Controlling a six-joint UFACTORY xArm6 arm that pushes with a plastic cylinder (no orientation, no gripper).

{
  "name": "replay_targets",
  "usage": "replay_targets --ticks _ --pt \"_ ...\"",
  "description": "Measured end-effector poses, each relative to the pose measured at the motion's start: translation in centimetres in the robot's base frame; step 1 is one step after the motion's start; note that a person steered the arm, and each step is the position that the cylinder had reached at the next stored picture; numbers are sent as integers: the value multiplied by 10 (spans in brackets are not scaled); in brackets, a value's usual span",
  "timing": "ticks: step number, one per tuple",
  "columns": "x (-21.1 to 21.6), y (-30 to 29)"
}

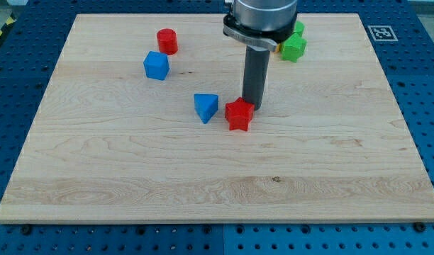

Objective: Adjust the blue blocks below the red circle in a vertical line

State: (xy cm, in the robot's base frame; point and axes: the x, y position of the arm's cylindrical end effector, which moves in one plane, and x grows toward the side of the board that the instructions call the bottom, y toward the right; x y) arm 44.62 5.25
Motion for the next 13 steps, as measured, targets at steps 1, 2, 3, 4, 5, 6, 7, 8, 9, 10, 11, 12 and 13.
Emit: replay_targets --ticks 1,2,3,4,5,6,7,8,9,10,11,12,13 --pt "2 -3" --pt "2 -34" --pt "2 -61" --pt "2 -76" --pt "2 -99" --pt "-1 -115" --pt "-24 -118" --pt "-50 -130" --pt "-59 -170" --pt "-62 -213" --pt "-93 -227" --pt "-103 -227" --pt "-103 -224"
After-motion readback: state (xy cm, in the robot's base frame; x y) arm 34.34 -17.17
